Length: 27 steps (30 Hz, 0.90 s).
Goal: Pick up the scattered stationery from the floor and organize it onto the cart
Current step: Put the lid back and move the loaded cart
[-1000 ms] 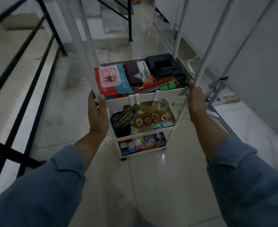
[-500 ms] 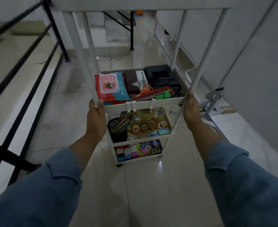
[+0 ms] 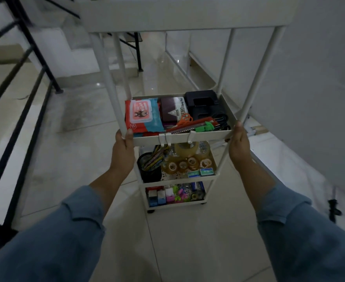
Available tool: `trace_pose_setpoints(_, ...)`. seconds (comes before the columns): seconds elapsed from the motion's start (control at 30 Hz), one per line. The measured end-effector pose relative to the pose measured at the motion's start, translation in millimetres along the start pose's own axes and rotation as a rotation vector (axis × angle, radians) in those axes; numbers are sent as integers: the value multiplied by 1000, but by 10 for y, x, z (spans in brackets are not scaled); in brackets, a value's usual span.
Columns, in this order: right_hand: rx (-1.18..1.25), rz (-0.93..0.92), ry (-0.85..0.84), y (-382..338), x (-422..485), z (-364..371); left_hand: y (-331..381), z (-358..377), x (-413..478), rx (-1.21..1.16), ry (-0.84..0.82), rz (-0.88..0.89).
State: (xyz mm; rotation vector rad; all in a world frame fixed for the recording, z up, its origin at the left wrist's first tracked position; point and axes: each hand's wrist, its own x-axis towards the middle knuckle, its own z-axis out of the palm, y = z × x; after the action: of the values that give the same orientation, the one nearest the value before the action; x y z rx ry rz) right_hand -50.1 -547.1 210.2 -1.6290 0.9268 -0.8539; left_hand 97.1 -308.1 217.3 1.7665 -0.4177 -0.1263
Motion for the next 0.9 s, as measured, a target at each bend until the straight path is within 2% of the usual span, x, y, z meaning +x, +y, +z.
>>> trace_pose_setpoints(0.5,7,37,342,170,-504,-1131,303,912,-95,-108,-400,52)
trace_pose_setpoints(0.9,-62,64,516,405,-748,-1972,532,1664,-387,-134,-621,77)
